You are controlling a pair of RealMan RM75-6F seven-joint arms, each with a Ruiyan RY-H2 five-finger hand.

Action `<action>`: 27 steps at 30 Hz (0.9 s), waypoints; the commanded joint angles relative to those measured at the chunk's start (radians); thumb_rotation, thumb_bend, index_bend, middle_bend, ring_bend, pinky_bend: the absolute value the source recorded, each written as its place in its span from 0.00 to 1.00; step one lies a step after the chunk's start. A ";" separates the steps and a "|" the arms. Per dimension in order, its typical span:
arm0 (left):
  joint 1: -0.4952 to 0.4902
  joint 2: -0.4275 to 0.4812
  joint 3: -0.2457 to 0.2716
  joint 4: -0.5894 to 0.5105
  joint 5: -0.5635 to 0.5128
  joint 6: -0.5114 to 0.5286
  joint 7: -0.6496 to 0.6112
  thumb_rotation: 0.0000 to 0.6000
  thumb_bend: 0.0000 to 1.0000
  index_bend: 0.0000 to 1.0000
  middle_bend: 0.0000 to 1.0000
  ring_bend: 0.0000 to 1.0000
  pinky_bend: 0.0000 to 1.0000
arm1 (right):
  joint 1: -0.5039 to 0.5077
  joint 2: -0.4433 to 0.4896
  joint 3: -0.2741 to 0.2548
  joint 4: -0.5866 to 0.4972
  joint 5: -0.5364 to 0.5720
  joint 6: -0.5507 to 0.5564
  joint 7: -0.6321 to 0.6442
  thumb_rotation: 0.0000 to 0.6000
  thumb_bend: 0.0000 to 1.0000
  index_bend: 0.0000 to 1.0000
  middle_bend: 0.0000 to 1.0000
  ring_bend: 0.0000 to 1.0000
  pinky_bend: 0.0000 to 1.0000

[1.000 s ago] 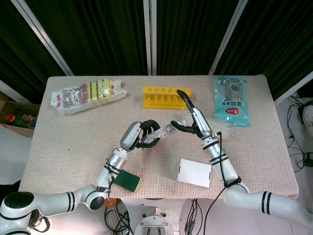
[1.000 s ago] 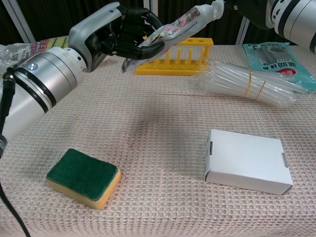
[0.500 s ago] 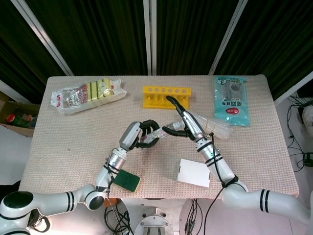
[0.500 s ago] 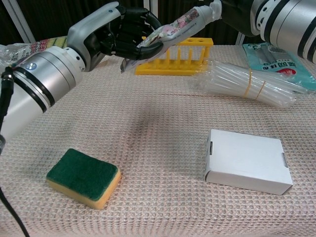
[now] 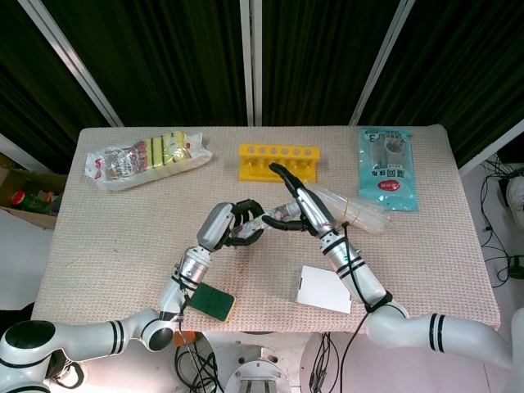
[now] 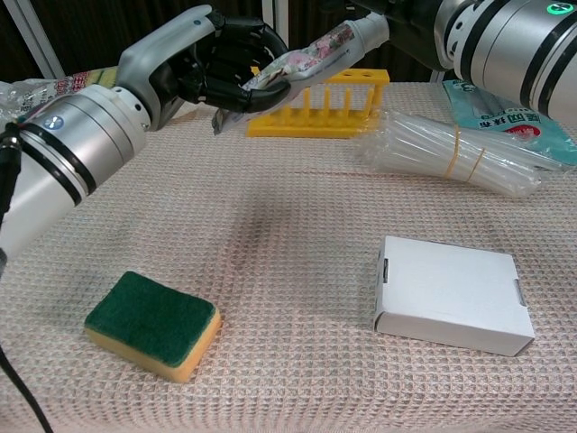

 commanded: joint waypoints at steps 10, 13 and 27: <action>-0.010 -0.018 -0.012 0.006 -0.001 0.002 -0.017 1.00 0.41 0.84 0.88 0.73 0.78 | 0.014 -0.064 0.004 0.034 0.008 0.017 0.021 0.37 0.00 0.00 0.00 0.00 0.00; -0.010 -0.018 -0.012 0.008 0.000 0.004 -0.023 1.00 0.41 0.84 0.88 0.73 0.78 | 0.018 -0.077 0.006 0.043 0.003 0.018 0.030 0.37 0.00 0.00 0.00 0.00 0.00; 0.027 0.073 0.016 0.007 -0.004 -0.015 -0.066 1.00 0.41 0.84 0.88 0.73 0.78 | -0.090 0.065 0.065 -0.055 -0.060 0.178 0.056 0.37 0.00 0.00 0.00 0.00 0.00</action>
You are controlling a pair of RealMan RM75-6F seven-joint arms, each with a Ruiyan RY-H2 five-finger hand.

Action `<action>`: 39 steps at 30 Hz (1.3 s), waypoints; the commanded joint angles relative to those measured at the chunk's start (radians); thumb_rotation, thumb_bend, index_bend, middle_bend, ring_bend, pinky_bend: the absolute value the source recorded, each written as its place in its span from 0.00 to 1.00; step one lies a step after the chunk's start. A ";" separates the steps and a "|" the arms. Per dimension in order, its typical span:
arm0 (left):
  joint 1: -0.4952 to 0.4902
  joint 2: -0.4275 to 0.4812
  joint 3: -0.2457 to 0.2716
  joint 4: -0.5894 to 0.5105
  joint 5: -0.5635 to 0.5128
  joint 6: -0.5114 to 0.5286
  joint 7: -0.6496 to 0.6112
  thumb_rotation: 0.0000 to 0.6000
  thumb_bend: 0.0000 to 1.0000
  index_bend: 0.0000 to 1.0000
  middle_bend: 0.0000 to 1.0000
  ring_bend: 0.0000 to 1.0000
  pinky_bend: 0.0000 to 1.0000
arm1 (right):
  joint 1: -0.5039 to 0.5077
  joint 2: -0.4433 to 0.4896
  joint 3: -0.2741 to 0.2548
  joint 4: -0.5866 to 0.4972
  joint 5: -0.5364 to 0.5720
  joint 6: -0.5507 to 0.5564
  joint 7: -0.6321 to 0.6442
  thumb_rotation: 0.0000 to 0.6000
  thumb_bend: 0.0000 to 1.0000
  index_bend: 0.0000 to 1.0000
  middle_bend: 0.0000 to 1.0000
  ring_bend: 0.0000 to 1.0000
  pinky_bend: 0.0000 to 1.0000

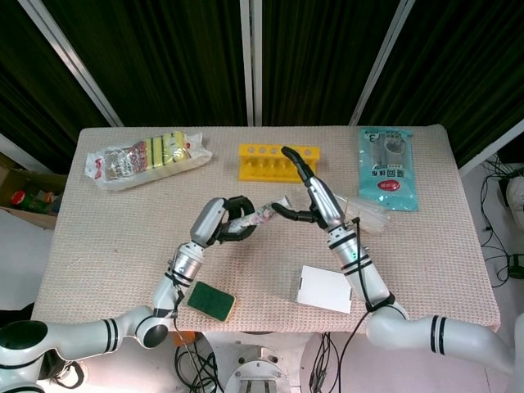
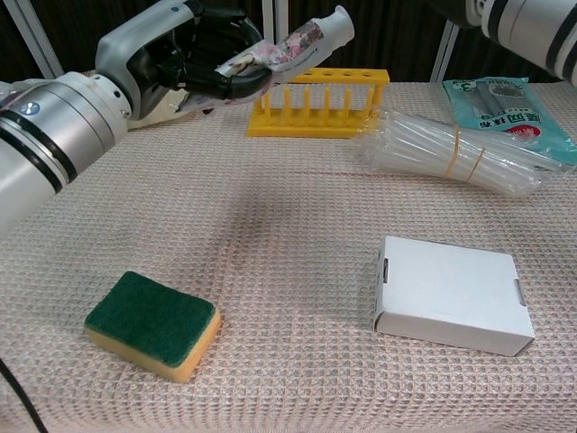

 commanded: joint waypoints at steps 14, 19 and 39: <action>-0.002 0.114 0.138 0.154 0.063 -0.128 0.090 1.00 0.16 0.11 0.39 0.34 0.44 | -0.145 0.126 -0.031 0.015 -0.035 0.104 0.061 0.36 0.00 0.00 0.00 0.00 0.00; 0.017 0.093 0.120 0.181 0.042 -0.075 0.163 0.87 0.05 0.03 0.05 0.06 0.20 | -0.153 0.092 -0.055 0.055 -0.032 0.118 0.039 0.37 0.00 0.00 0.00 0.00 0.00; 0.341 0.395 0.278 -0.030 0.018 0.220 0.488 0.38 0.01 0.05 0.06 0.04 0.16 | -0.463 0.232 -0.328 0.115 -0.025 0.387 -0.507 0.34 0.02 0.00 0.00 0.00 0.00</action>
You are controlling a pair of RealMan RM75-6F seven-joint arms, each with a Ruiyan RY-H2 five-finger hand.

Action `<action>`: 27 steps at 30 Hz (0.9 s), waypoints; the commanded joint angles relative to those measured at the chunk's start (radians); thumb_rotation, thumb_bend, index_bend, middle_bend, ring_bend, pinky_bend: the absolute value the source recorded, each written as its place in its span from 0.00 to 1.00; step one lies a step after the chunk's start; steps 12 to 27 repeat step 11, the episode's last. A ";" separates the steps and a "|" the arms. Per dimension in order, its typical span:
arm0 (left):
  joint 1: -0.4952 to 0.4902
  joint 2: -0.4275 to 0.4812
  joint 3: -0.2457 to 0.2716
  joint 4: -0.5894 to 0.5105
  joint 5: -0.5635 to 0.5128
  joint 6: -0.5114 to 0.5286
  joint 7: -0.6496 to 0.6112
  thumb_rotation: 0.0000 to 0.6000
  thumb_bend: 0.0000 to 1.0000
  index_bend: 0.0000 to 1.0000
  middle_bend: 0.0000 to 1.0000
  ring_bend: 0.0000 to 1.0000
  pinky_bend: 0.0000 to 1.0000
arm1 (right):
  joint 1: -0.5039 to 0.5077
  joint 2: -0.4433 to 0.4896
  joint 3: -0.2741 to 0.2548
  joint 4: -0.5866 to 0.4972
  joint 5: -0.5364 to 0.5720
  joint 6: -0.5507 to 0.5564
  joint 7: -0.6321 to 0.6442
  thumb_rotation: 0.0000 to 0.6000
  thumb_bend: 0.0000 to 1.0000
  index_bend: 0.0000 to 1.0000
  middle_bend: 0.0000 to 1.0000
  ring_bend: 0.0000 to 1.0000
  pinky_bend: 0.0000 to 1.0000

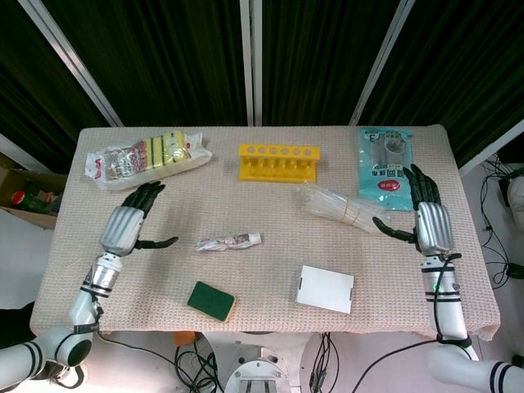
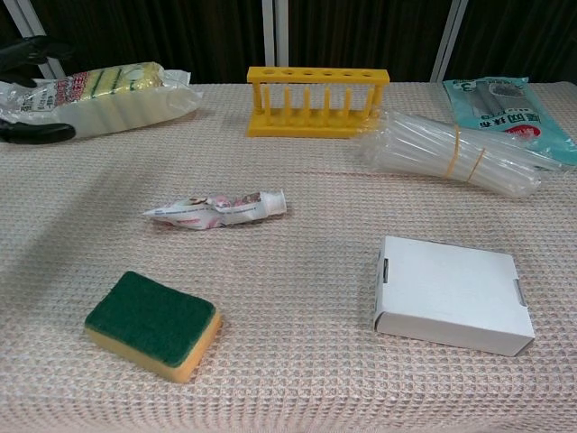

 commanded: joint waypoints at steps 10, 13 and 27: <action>0.233 0.076 0.132 -0.058 0.022 0.203 0.193 0.38 0.01 0.05 0.06 0.04 0.15 | -0.203 0.094 -0.156 -0.024 0.037 0.091 -0.181 0.34 0.04 0.00 0.00 0.00 0.00; 0.243 0.070 0.129 -0.048 0.028 0.215 0.183 0.38 0.02 0.05 0.06 0.04 0.15 | -0.207 0.089 -0.154 -0.016 0.018 0.099 -0.162 0.34 0.04 0.00 0.00 0.00 0.00; 0.243 0.070 0.129 -0.048 0.028 0.215 0.183 0.38 0.02 0.05 0.06 0.04 0.15 | -0.207 0.089 -0.154 -0.016 0.018 0.099 -0.162 0.34 0.04 0.00 0.00 0.00 0.00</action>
